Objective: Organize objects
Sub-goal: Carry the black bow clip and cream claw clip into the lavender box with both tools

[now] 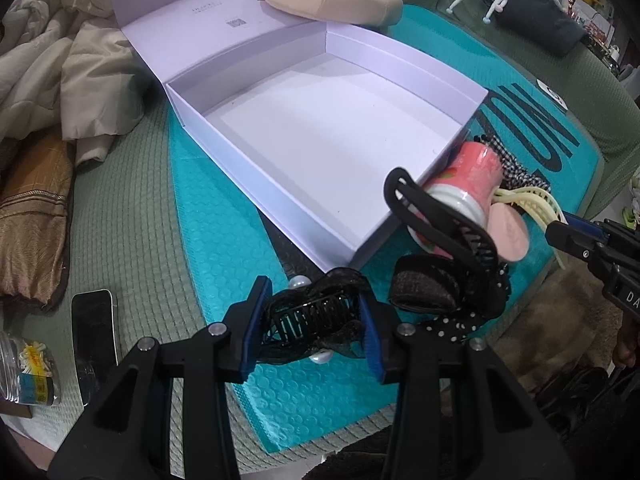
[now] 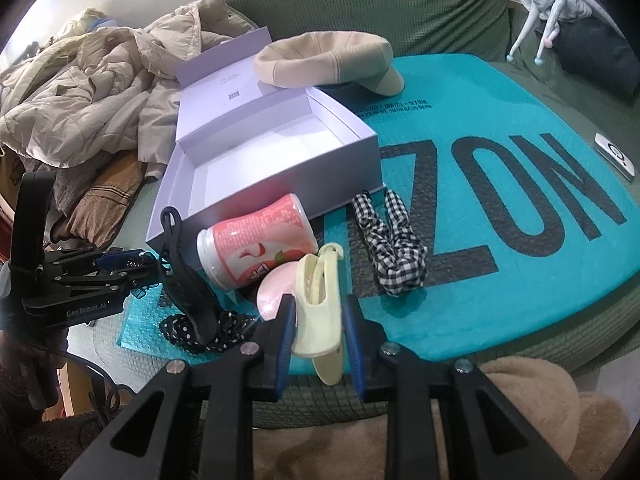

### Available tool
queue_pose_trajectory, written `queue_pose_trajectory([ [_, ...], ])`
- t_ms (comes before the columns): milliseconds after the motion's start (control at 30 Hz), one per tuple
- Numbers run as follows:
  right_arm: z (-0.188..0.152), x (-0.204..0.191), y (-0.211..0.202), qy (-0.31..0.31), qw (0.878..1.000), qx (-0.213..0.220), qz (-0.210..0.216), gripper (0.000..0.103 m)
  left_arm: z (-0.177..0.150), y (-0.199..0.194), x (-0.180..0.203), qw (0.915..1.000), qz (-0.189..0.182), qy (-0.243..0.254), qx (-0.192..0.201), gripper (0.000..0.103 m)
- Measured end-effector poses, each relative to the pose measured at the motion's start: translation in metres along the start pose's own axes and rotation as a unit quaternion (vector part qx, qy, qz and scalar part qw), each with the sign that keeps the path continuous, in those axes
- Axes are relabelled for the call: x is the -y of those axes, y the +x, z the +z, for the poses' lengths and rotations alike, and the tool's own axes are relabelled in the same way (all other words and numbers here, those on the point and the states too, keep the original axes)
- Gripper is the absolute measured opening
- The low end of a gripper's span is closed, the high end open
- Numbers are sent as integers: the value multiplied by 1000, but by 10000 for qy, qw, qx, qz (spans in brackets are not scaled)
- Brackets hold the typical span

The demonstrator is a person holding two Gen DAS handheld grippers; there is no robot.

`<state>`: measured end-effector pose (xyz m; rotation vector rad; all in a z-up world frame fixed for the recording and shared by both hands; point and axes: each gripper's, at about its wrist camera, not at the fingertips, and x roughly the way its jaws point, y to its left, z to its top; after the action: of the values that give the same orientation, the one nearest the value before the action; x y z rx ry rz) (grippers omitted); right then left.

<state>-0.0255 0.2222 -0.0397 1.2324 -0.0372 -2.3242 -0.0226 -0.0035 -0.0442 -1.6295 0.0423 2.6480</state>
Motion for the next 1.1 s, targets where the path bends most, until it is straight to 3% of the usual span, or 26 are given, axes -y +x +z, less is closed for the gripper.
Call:
queue_pose_trajectory([
  [633, 21, -12, -35, -321, 9987, 401, 60, 24, 31, -57, 1, 9986, 96, 68, 522, 40],
  [1100, 49, -29, -43, -768, 9956, 502, 164, 24, 58, -61, 6, 9973, -151, 250, 680, 40],
])
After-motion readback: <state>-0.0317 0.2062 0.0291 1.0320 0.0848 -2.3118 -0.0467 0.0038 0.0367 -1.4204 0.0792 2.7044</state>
